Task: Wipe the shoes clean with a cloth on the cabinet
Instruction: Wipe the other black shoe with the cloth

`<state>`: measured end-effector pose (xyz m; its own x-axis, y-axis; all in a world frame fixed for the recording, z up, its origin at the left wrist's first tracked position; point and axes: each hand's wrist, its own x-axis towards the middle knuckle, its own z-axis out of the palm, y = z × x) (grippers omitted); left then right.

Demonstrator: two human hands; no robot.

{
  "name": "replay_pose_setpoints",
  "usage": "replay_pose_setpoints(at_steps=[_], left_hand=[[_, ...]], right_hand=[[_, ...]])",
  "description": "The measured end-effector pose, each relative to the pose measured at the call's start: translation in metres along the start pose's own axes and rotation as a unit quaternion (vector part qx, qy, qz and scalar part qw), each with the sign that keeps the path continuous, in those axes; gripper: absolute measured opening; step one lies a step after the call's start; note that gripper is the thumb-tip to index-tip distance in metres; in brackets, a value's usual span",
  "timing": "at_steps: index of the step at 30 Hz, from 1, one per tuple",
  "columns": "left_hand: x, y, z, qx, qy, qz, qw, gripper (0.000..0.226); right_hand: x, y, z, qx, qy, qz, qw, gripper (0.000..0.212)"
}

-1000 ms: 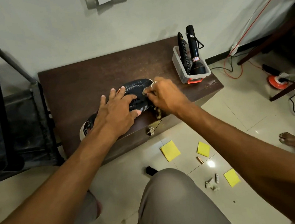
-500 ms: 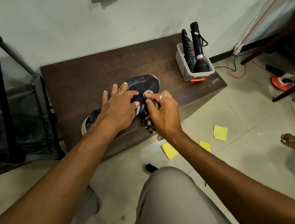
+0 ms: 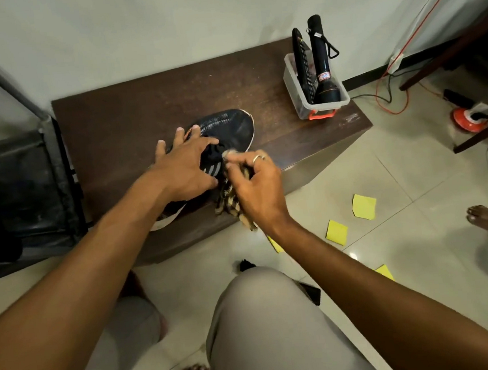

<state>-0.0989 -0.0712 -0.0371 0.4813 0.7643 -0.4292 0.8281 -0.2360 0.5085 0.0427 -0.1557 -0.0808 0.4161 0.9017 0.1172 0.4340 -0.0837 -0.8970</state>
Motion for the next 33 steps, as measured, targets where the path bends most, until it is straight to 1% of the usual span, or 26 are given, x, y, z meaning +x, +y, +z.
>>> replay_pose_setpoints(at_steps=[2,3,4,6,7,8,9,11,12,13,16,17,20,21,23,25,26,28,30,33], left_hand=[[0.001,0.001,-0.001,-0.01,-0.014,-0.01,1.0,0.087],[0.001,0.0,-0.001,-0.014,-0.017,-0.011,1.0,0.088],[0.002,-0.001,-0.002,-0.017,-0.016,-0.01,1.0,0.088],[0.001,-0.002,-0.001,-0.015,-0.016,-0.007,1.0,0.088],[0.001,-0.002,-0.001,-0.013,-0.016,-0.007,1.0,0.088],[0.0,-0.001,-0.001,-0.012,-0.017,-0.009,1.0,0.088],[0.0,0.0,-0.001,-0.014,-0.018,-0.012,1.0,0.088],[0.0,0.004,-0.002,-0.015,-0.016,-0.017,1.0,0.088],[-0.001,0.003,-0.002,-0.016,-0.013,-0.022,1.0,0.088],[-0.001,0.003,-0.003,-0.015,-0.012,-0.023,1.0,0.088],[-0.001,0.002,-0.002,-0.005,-0.012,-0.012,1.0,0.089],[-0.001,0.002,-0.002,-0.004,-0.014,-0.011,1.0,0.089],[-0.002,0.005,-0.004,0.001,-0.015,-0.018,1.0,0.089],[-0.003,0.007,-0.004,0.003,-0.012,-0.02,1.0,0.089],[-0.004,0.008,-0.003,0.004,-0.013,-0.021,1.0,0.089],[-0.003,0.007,-0.003,0.007,-0.011,-0.018,1.0,0.088],[-0.002,0.007,-0.003,0.008,-0.011,-0.016,1.0,0.088],[0.0,0.006,-0.003,0.008,-0.013,-0.017,1.0,0.088],[0.001,0.006,-0.001,0.013,-0.012,-0.018,1.0,0.088],[0.003,0.004,-0.001,0.019,-0.011,-0.015,1.0,0.089]], right_hand=[[0.013,0.003,-0.001,0.011,0.05,0.042,0.998,0.017],[0.011,0.002,0.001,0.011,0.051,0.039,0.998,0.017],[0.003,0.0,0.002,0.004,0.029,0.017,0.999,0.017],[-0.017,-0.002,0.004,-0.024,-0.049,-0.047,0.997,0.017],[-0.02,-0.001,0.002,-0.032,-0.071,-0.066,0.995,0.017],[-0.012,0.0,0.001,-0.027,-0.066,-0.063,0.995,0.016],[-0.002,0.004,0.0,-0.014,-0.038,-0.04,0.998,0.015],[0.015,0.004,-0.001,0.013,0.044,0.031,0.998,0.013],[0.015,0.001,0.001,0.015,0.057,0.042,0.997,0.014],[0.011,-0.002,0.004,0.004,0.043,0.03,0.999,0.014],[-0.01,-0.007,0.004,-0.039,-0.067,-0.045,0.996,0.015],[-0.004,-0.007,0.001,-0.046,-0.07,-0.046,0.995,0.014],[0.029,-0.004,-0.004,-0.036,0.015,0.025,0.999,0.014],[0.031,-0.007,-0.005,-0.051,0.02,0.034,0.998,0.016],[0.024,-0.011,-0.005,-0.09,-0.022,0.011,0.996,0.019],[0.017,-0.012,-0.009,-0.092,-0.079,-0.01,0.993,0.02],[0.023,-0.012,-0.013,-0.093,-0.087,-0.008,0.992,0.019],[0.044,-0.011,-0.017,-0.081,-0.053,0.019,0.995,0.016],[0.049,-0.014,-0.016,-0.086,-0.031,0.016,0.996,0.017],[0.03,-0.018,-0.014,-0.084,-0.098,-0.007,0.992,0.017]])
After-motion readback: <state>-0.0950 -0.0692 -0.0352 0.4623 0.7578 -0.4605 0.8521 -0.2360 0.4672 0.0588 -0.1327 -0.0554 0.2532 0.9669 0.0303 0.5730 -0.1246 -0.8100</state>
